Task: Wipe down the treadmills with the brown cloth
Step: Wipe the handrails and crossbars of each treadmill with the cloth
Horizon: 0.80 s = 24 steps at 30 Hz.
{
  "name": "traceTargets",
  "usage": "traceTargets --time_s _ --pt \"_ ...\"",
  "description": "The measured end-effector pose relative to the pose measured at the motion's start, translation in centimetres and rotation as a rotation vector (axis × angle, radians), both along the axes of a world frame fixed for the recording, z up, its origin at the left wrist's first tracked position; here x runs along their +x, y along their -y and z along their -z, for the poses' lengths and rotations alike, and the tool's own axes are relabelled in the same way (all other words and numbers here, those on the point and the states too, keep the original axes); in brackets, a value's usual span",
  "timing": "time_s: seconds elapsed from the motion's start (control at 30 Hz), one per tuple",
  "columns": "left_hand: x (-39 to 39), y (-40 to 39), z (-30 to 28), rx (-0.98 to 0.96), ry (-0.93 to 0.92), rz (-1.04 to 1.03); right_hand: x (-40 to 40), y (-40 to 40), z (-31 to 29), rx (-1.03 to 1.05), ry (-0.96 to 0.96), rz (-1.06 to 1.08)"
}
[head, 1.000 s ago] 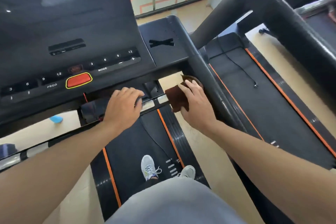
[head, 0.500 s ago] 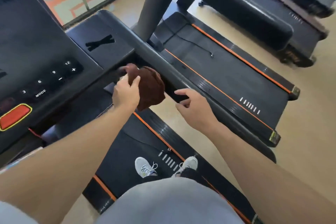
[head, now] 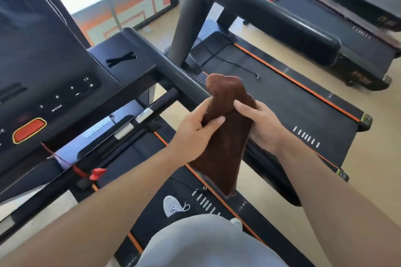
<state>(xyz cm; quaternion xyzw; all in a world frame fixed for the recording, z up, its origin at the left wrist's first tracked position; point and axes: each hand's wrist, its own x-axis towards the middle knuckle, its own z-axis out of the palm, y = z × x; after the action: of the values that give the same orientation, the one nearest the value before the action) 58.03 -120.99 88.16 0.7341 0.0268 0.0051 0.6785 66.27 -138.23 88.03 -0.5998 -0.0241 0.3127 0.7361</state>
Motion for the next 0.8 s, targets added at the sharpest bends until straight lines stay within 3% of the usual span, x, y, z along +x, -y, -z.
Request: traceTargets --time_s 0.13,0.23,0.3,0.37,0.47,0.6,0.67,0.8 --pt "-1.3 4.4 2.7 -0.044 -0.157 -0.055 -1.8 4.4 -0.1 -0.072 0.138 0.276" --pt "-2.9 7.5 6.7 0.208 -0.347 0.115 -3.0 7.6 0.1 -0.220 0.183 0.398" --pt "-4.2 9.3 9.3 0.231 -0.431 0.187 -3.4 9.8 0.5 -0.326 0.224 0.463" --pt "-5.1 10.7 10.5 0.114 -0.526 0.225 -3.9 12.0 0.4 -0.406 0.240 0.507" --pt "-5.3 12.2 10.7 -0.243 -0.663 0.398 -4.9 15.3 -0.6 -0.506 0.281 0.522" --pt "-4.9 13.5 10.0 -0.352 -0.678 0.526 -6.1 18.9 -1.2 -0.615 0.422 0.519" --pt "-4.5 13.9 10.6 -0.296 -0.683 0.417 -5.7 20.1 0.1 -0.735 0.466 0.440" --pt "-4.5 14.2 13.9 0.183 -0.654 0.057 -5.0 20.7 3.1 -1.161 0.434 0.124"
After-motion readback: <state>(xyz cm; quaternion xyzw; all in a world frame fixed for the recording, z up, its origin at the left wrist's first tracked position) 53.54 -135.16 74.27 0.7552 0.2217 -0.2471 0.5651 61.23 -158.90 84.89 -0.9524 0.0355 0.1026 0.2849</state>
